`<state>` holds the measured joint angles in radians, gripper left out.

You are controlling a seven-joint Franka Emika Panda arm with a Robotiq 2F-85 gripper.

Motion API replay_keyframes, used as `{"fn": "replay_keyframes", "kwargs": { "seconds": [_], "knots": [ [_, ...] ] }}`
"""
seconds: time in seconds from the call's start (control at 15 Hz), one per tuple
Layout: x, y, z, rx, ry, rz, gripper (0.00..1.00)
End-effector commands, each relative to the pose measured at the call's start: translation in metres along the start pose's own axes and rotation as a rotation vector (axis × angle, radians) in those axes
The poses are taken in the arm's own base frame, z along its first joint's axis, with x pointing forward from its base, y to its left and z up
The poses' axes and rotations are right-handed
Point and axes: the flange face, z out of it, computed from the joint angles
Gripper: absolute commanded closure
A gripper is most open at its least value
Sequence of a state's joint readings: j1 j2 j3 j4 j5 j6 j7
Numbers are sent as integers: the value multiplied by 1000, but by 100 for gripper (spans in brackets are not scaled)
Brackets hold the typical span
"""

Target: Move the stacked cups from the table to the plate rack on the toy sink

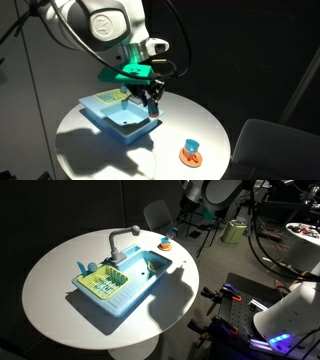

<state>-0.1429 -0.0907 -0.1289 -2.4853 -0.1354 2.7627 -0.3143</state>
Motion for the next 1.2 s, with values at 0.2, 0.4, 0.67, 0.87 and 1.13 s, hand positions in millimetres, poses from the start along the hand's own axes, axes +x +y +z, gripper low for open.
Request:
{"fn": "replay_keyframes", "kwargs": {
  "seconds": [0.2,0.4,0.67,0.87,1.13],
  "knots": [
    [9,-45,-45,34,19,-136,87],
    [6,-69,-55,66,15,-208,87],
    [-6,-93,-62,116,-15,-280,87],
    [-17,-107,-64,137,-45,-339,87],
    [-32,-124,-65,177,-95,-442,87]
  ]
}}
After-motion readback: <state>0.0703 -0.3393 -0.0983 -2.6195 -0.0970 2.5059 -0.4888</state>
